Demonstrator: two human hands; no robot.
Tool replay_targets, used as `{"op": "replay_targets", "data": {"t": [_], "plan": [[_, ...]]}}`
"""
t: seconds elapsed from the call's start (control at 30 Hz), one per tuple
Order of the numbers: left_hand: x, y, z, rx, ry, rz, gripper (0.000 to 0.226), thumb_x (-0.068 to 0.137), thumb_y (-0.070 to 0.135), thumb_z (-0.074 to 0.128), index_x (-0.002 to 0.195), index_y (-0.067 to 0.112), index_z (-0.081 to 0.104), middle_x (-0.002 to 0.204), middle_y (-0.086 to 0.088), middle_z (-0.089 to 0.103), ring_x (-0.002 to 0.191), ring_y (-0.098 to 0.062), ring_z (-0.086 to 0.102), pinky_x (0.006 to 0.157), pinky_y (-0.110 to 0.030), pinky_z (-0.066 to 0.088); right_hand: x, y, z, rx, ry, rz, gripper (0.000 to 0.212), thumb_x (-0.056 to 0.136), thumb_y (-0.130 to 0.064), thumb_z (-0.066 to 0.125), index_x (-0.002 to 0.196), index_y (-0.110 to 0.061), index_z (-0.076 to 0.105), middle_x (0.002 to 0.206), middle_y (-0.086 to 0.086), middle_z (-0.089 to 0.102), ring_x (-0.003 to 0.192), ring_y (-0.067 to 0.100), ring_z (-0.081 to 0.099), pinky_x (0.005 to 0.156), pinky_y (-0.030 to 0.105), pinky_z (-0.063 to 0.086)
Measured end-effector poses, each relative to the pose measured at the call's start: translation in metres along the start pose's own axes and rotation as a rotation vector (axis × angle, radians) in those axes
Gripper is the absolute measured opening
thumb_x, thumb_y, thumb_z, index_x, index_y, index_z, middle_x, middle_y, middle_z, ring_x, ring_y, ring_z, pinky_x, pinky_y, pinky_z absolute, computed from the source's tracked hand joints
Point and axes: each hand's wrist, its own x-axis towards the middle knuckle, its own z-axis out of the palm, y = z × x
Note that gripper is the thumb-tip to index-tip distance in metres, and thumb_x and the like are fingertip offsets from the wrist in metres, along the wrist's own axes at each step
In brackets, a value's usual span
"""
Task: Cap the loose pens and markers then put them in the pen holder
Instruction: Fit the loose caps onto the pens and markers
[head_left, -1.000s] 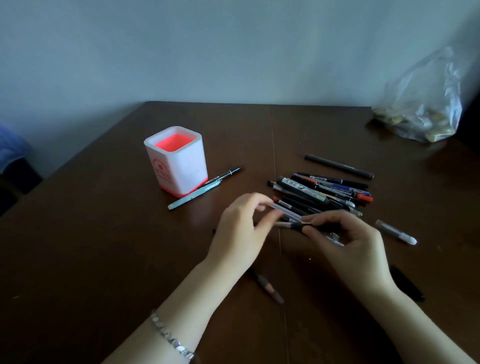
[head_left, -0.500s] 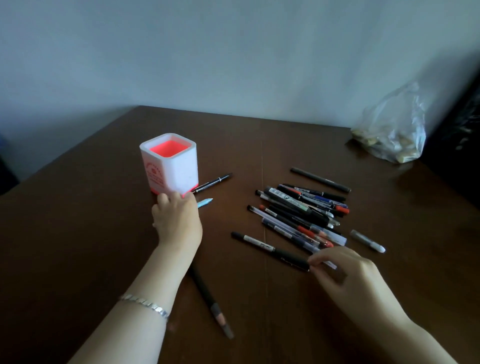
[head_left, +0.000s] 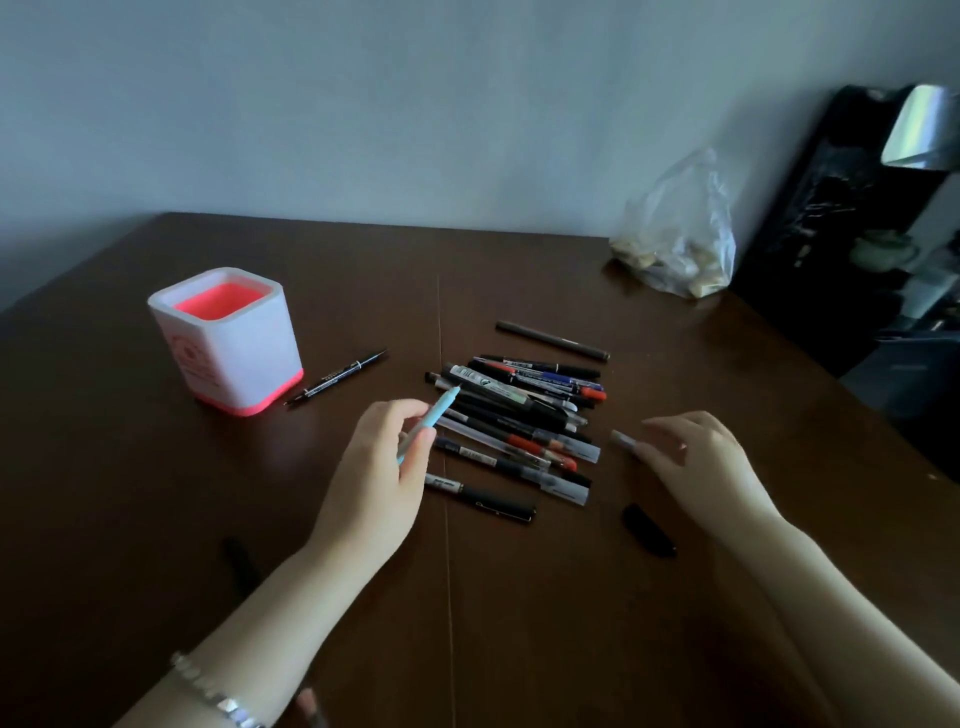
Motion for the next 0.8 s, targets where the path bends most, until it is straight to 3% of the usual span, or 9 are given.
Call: {"op": "replay_targets", "data": {"t": [0.1, 0.17, 0.23, 0.33, 0.43, 0.57, 0.8], "plan": [[0.002, -0.005, -0.001, -0.062, -0.016, -0.04, 0.017, 0.09, 0.014, 0.051, 0.107, 0.013, 0.057, 0.096, 0.002, 0.057, 0.086, -0.015, 0.059, 0.066, -0.009, 0.041, 0.013, -0.006, 0.005, -0.026, -0.043, 0.051, 0.028, 0.088, -0.033, 0.054, 0.108, -0.016, 0.064, 0.119, 0.006, 0.052, 0.115, 0.023, 0.044, 0.091, 0.034, 0.04], [0.002, -0.006, -0.003, -0.101, -0.001, -0.07, 0.014, 0.09, 0.014, 0.053, 0.101, 0.02, 0.056, 0.092, 0.004, 0.058, 0.085, -0.012, 0.058, 0.065, -0.007, 0.042, 0.015, -0.016, 0.004, 0.035, 0.095, 0.03, 0.029, 0.091, -0.032, 0.05, 0.107, -0.011, 0.062, 0.111, 0.008, 0.058, 0.102, 0.023, 0.052, 0.081, 0.033, 0.045], [0.002, -0.005, -0.003, -0.123, -0.007, -0.071, 0.015, 0.089, 0.014, 0.054, 0.103, 0.019, 0.057, 0.093, 0.007, 0.057, 0.086, -0.007, 0.058, 0.067, -0.001, 0.042, 0.012, -0.035, -0.001, 0.25, 0.213, -0.037, 0.02, 0.092, -0.026, 0.05, 0.104, -0.014, 0.06, 0.094, 0.003, 0.063, 0.08, 0.014, 0.056, 0.064, 0.022, 0.045], [0.002, -0.002, -0.004, -0.153, -0.046, -0.028, 0.019, 0.088, 0.013, 0.056, 0.106, 0.016, 0.06, 0.097, 0.012, 0.057, 0.092, 0.004, 0.056, 0.072, 0.001, 0.04, 0.005, -0.067, 0.001, 0.573, 0.07, -0.129, 0.008, 0.09, -0.025, 0.053, 0.093, -0.021, 0.06, 0.062, -0.012, 0.058, 0.054, 0.008, 0.049, 0.044, 0.012, 0.038], [0.002, 0.0, -0.004, -0.19, -0.065, 0.033, 0.02, 0.085, 0.009, 0.059, 0.103, 0.016, 0.063, 0.097, 0.014, 0.058, 0.098, 0.01, 0.053, 0.075, 0.0, 0.04, -0.004, -0.079, 0.013, 0.879, -0.091, -0.111, 0.012, 0.09, -0.022, 0.051, 0.088, -0.019, 0.062, 0.051, -0.009, 0.05, 0.05, 0.008, 0.043, 0.049, 0.019, 0.04], [0.003, -0.004, -0.003, -0.168, -0.089, 0.116, 0.02, 0.084, 0.007, 0.061, 0.103, 0.013, 0.066, 0.095, 0.007, 0.063, 0.098, -0.002, 0.057, 0.076, -0.004, 0.043, -0.013, -0.076, 0.021, 1.136, -0.241, 0.0, 0.015, 0.084, -0.026, 0.055, 0.08, -0.014, 0.064, 0.052, -0.007, 0.049, 0.053, 0.008, 0.043, 0.053, 0.018, 0.042], [0.003, -0.005, 0.0, -0.162, -0.144, 0.172, 0.021, 0.082, 0.012, 0.062, 0.102, 0.016, 0.068, 0.095, 0.009, 0.065, 0.093, -0.002, 0.06, 0.078, -0.012, 0.047, -0.016, -0.077, 0.025, 1.049, -0.275, -0.073, 0.03, 0.074, -0.038, 0.057, 0.087, -0.013, 0.067, 0.054, -0.005, 0.05, 0.05, 0.007, 0.042, 0.051, 0.018, 0.039]]}}
